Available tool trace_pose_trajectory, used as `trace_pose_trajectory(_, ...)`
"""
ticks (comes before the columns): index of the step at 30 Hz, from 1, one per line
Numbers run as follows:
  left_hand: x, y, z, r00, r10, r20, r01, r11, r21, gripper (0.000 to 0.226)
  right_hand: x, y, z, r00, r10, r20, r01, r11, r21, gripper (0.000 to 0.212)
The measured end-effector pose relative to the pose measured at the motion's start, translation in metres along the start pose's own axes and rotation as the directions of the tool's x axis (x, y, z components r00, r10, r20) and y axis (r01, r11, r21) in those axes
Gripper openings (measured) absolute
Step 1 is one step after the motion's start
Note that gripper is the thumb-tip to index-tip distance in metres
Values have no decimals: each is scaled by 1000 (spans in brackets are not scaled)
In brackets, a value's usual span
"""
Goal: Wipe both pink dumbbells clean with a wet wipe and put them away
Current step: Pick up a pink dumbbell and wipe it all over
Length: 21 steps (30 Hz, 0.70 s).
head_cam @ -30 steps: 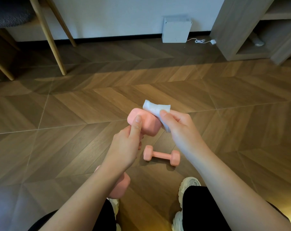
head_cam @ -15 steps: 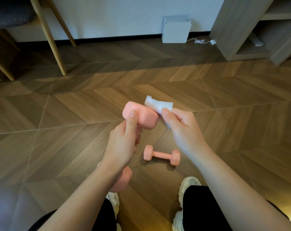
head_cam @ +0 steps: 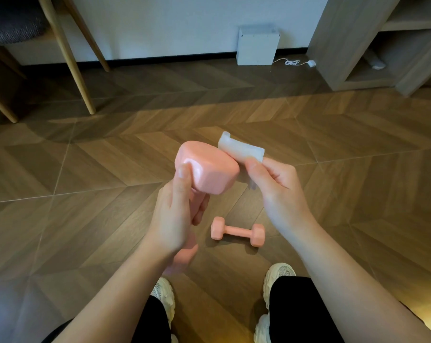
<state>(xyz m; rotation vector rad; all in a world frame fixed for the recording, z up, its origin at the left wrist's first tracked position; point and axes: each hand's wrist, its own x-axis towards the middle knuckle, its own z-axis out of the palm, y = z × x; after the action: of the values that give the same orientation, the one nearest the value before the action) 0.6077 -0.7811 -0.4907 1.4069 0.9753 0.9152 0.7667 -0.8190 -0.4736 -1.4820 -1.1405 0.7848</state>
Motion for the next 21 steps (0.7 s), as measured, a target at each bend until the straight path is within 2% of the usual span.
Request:
trace_pose_trajectory(5, -2, -2, -2, 997, -69, 38, 68, 998, 19, 63, 1, 3, 2, 1000, -4, 23, 3, 1000, 28, 53)
trace_pose_trajectory(13, -8, 1, 1, 989, -89, 117, 81, 994, 69, 59, 3, 5, 1, 998, -1, 70, -2, 999, 51, 50)
trace_pose_trajectory(16, -10, 3, 3, 985, -106, 139, 89, 988, 125, 54, 4, 7, -1, 996, 53, 65, -54, 998, 13, 50)
trace_pose_trajectory(19, -12, 4, 4, 979, -108, 173, 86, 988, 131, 50, 4, 6, -2, 996, 38, 82, -39, 999, 3, 37)
trace_pose_trajectory(21, -14, 4, 4, 975, -115, 191, 86, 984, 153, 50, 4, 5, -1, 995, 54, 79, -54, 999, -4, 46)
